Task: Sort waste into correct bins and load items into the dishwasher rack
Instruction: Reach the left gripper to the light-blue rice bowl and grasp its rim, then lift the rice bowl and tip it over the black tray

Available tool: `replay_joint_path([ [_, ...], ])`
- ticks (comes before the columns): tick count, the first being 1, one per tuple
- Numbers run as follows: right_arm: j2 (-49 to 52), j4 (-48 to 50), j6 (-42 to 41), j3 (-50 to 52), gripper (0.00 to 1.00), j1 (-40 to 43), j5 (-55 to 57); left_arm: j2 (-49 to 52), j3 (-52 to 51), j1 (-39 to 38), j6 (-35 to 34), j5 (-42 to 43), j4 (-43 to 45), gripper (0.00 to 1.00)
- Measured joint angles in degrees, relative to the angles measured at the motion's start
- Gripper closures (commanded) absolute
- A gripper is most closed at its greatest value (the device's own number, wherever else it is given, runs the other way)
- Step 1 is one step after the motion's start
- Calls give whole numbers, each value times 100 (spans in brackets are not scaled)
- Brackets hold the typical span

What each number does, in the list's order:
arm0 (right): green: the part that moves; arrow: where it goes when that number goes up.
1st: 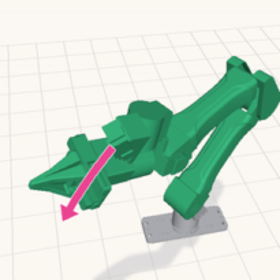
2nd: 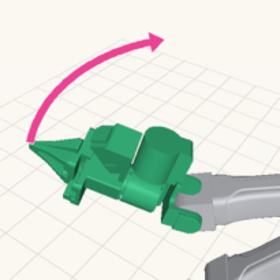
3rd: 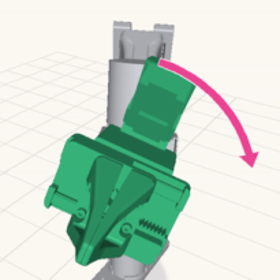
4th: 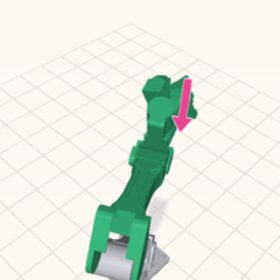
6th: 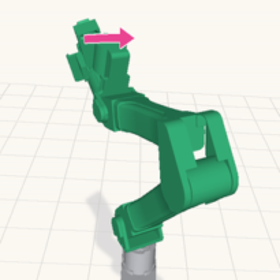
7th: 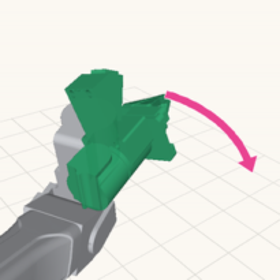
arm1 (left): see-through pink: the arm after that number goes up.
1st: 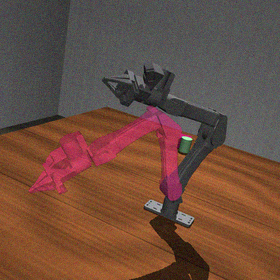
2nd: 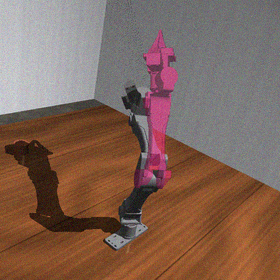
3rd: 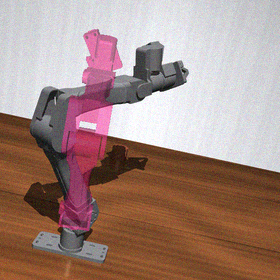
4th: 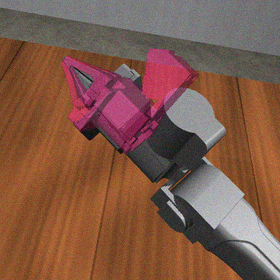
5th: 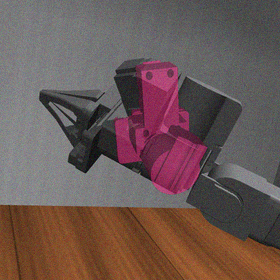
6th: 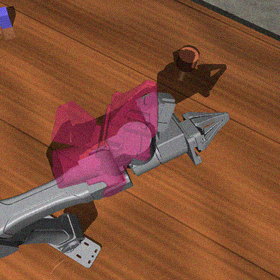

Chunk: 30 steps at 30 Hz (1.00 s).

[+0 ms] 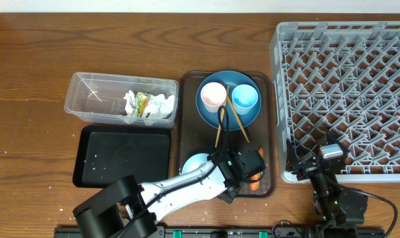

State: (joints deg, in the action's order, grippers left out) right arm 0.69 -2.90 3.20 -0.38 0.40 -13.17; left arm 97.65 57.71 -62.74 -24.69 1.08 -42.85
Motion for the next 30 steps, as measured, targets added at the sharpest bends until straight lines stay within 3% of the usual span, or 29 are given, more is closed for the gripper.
replay_joint_path([
  [8, 0, 2, 0, 0, 1, 0, 0, -153, 2, -7, -256, -262, -24, 94],
  [16, 0, 0, 0, 0, 1, 0, 0, -1047, 2, 116, -278, -398, -240, 94],
  [30, 0, 0, 0, 0, 1, 0, 0, -2024, 2, 1596, -625, -2133, -1484, 94],
])
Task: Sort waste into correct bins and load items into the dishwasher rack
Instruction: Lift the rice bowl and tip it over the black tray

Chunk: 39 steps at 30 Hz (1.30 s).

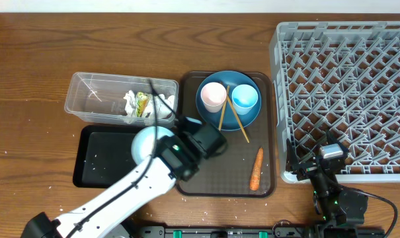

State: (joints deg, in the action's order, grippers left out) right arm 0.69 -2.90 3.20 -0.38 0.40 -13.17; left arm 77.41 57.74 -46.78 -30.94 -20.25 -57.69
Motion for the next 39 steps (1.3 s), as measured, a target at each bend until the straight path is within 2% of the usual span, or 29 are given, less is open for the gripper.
replay_joint_path([
  [7, 0, 0, 0, 0, 1, 0, 0, -15, 0, 787, -114, -291, -85, 94],
  [14, 0, 0, 0, 0, 1, 0, 0, -15, 0, 2033, 437, 520, -66, 93],
  [19, 0, 0, 0, 0, 1, 0, 0, -28, 0, 2957, 1147, 1617, 20, 94],
  [32, 0, 0, 0, 0, 1, 0, 0, -326, -24, 5453, 3239, 5215, -144, 94],
  [39, 0, 0, 0, 0, 1, 0, 0, -328, -505, 6660, 4142, 6911, -83, 94],
])
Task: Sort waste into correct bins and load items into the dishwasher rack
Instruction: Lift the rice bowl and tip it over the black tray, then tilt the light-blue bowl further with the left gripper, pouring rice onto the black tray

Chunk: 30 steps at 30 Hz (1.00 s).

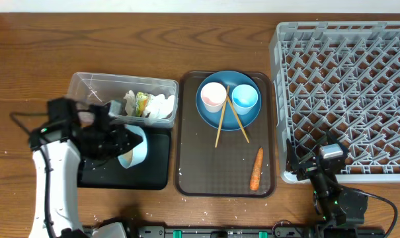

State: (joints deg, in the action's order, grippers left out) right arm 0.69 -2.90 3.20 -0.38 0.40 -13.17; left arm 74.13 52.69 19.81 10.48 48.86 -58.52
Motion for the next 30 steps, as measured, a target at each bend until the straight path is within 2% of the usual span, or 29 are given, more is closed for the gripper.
replay_joint_path([
  [7, 0, 0, 0, 0, 1, 0, 0, 0, -533, 1419, 656, 1443, 4, 94],
  [14, 0, 0, 0, 0, 1, 0, 0, 0, -994, 2326, 841, 2262, 2, 94],
  [30, 0, 0, 0, 0, 1, 0, 0, 0, -1078, 2424, 907, 2841, -85, 94],
])
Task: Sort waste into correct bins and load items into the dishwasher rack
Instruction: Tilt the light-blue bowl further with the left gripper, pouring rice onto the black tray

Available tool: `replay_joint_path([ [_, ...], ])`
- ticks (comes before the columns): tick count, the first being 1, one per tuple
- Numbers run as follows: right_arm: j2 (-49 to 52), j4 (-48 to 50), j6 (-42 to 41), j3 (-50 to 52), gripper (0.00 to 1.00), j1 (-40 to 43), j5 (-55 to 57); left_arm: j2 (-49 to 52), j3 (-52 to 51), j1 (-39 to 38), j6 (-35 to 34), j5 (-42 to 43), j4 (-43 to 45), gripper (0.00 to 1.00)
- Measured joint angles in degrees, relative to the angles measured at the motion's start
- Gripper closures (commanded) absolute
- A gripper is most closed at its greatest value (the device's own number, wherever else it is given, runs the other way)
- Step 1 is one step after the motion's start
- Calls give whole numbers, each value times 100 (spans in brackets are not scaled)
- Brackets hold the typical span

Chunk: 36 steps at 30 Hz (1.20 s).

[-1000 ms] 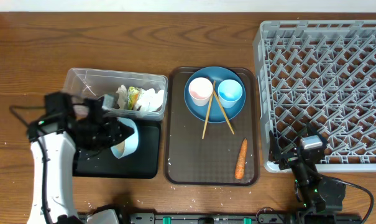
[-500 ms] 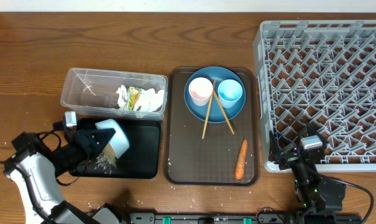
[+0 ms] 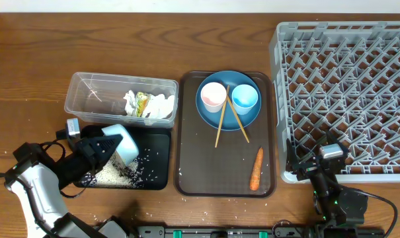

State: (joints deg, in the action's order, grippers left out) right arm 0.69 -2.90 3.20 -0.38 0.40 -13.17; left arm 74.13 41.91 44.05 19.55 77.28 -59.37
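Note:
My left gripper (image 3: pixel 102 148) is shut on a light blue bowl (image 3: pixel 122 141), held tipped on its side over the black tray (image 3: pixel 159 141). White rice (image 3: pixel 118 174) lies scattered on the tray's near half. On the brown tray (image 3: pixel 200 173) sits a blue plate (image 3: pixel 254 116) carrying a pink-lined cup (image 3: pixel 213 96), a blue cup (image 3: pixel 244 97) and chopsticks (image 3: pixel 221 120). A carrot (image 3: pixel 256 169) lies on the brown tray at the near right. My right gripper (image 3: pixel 311 162) rests by the near left corner of the grey dish rack (image 3: pixel 345 79); its jaws are too dark to read.
A clear plastic bin (image 3: pixel 94 99) with crumpled paper and wrapper waste (image 3: pixel 147 104) stands behind the black tray. Rice grains dot the wooden table near its front edge. The dish rack fills the right side.
The bowl has come lower and further left over the black tray, tipped over. Rice now lies on the tray, which was bare before. My left arm sits lower left. The right arm is unchanged.
My left gripper was first at the bowl on the near part of the brown tray, beside the carrot. It then held the bowl between the two trays, then tilted over the black tray. Now the rice lies on the black tray.

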Motion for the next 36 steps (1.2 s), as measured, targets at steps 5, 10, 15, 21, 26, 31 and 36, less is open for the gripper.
replay_joint_path([
  [5, 0, 0, 0, 0, 1, 0, 0, 0, 0, 0, 2, 363, -48, 94],
  [10, 0, 0, 0, 0, 1, 0, 0, 0, 0, -63, 2, 595, -133, 94],
  [15, 0, 0, 0, 0, 1, 0, 0, 0, -2, -293, 2, 708, -22, 94],
  [21, 0, 0, 0, 0, 1, 0, 0, 0, -4, -538, 2, 901, 133, 94],
  [26, 0, 0, 0, 0, 1, 0, 0, 0, -7, -555, -11, 981, 372, 94],
  [31, 0, 0, 0, 0, 1, 0, 0, 0, -11, -555, -46, 1005, 503, 94],
  [36, 0, 0, 0, 0, 1, 0, 0, 0, -13, -555, -232, 1073, 660, 94],
])
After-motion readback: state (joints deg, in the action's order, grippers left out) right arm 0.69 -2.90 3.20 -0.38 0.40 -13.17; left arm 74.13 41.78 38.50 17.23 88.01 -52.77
